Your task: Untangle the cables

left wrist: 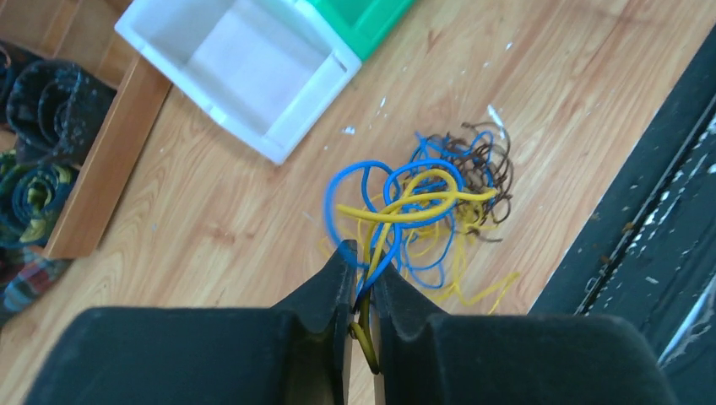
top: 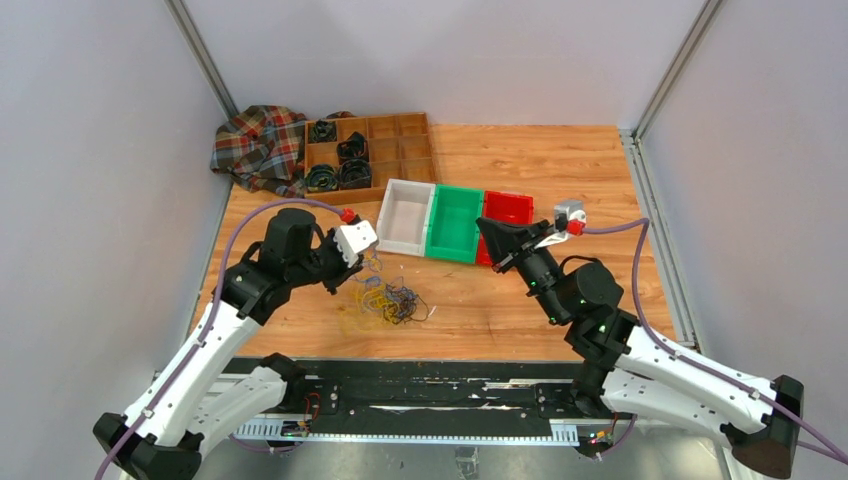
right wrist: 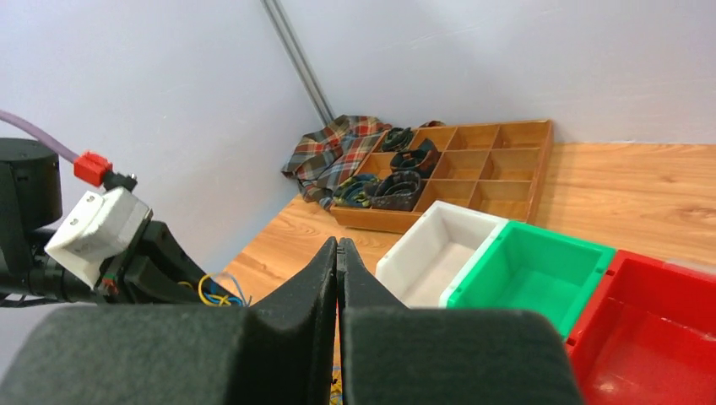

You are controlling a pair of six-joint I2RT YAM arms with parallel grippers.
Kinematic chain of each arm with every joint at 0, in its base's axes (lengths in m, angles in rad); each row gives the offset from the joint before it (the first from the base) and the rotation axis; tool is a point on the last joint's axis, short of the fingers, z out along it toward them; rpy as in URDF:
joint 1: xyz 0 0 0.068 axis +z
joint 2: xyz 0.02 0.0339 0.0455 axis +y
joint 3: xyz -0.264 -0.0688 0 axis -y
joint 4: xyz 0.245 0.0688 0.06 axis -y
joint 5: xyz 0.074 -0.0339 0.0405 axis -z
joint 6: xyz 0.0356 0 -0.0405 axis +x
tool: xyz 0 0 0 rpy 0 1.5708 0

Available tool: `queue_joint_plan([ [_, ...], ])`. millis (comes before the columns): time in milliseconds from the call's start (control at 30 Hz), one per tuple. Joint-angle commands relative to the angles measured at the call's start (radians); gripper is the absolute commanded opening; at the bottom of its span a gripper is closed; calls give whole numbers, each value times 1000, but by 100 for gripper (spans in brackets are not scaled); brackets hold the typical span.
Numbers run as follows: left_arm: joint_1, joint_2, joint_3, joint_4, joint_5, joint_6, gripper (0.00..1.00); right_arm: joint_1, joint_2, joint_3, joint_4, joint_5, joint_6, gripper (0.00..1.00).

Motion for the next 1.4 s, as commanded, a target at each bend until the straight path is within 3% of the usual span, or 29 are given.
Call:
queue_joint_plan([
  [0,-8,-43,-18,-3,-74,91,12,-21,-17,23,-58,5,-46,1],
  [67,-8,-42,-2,4,-46,49,4,-22,23,31,-51,-110,-31,1],
  [100,-8,-36,14,8,-31,26,2,-20,59,41,-49,-178,-25,7],
  [200,-8,-7,59,11,2,-52,3,24,173,57,0,-301,-15,41],
  [333,-8,12,93,9,31,-123,3,99,315,95,87,-347,-47,51],
  [667,-8,19,114,-14,42,-154,3,154,542,236,110,-407,-90,57],
  [900,-8,17,153,-29,53,-156,3,156,581,247,57,-353,-125,45],
  [1200,-8,26,174,-72,126,-164,3,153,543,202,67,-197,-158,20],
  [1267,-8,28,179,-81,134,-161,3,153,538,200,53,-159,-170,26],
  [1367,-8,29,181,-84,147,-167,3,153,533,197,63,-155,-173,44],
])
